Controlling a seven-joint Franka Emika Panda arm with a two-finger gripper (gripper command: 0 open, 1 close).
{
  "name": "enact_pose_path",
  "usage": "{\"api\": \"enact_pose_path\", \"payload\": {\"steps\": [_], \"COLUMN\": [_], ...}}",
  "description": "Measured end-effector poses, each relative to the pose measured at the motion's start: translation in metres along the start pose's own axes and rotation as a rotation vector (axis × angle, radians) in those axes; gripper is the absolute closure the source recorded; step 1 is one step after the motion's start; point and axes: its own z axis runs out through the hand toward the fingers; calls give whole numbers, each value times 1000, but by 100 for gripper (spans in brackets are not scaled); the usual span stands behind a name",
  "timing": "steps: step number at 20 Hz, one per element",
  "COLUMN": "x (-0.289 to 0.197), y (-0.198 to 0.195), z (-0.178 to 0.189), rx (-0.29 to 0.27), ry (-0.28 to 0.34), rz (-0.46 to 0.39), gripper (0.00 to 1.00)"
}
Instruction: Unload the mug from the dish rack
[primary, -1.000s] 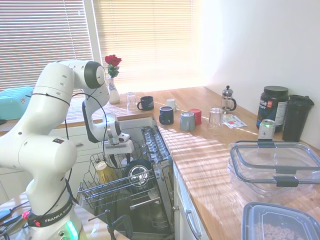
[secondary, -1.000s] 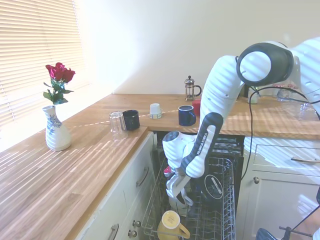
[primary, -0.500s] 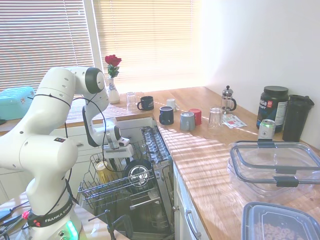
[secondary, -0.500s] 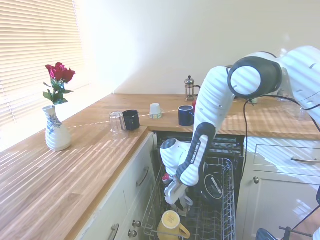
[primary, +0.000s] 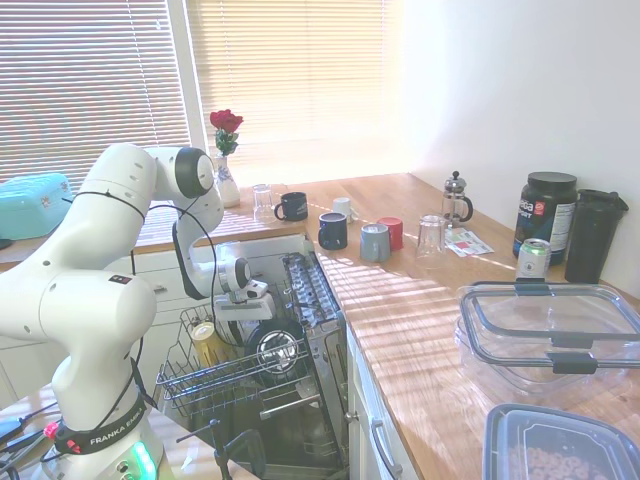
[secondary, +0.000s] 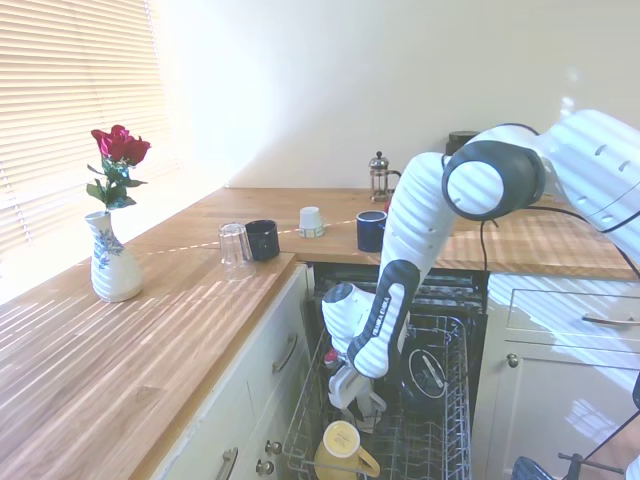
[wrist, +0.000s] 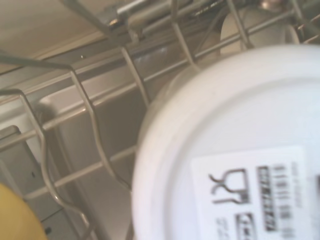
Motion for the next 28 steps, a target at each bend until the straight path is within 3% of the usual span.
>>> {"api": "enact_pose_path", "payload": {"steps": [7, 28], "x": [3, 28], "y": [-2, 1], "z": [16, 7], "rx": [0, 12], "ry": [-27, -53], "rz": [26, 107], "gripper": [100, 100]}}
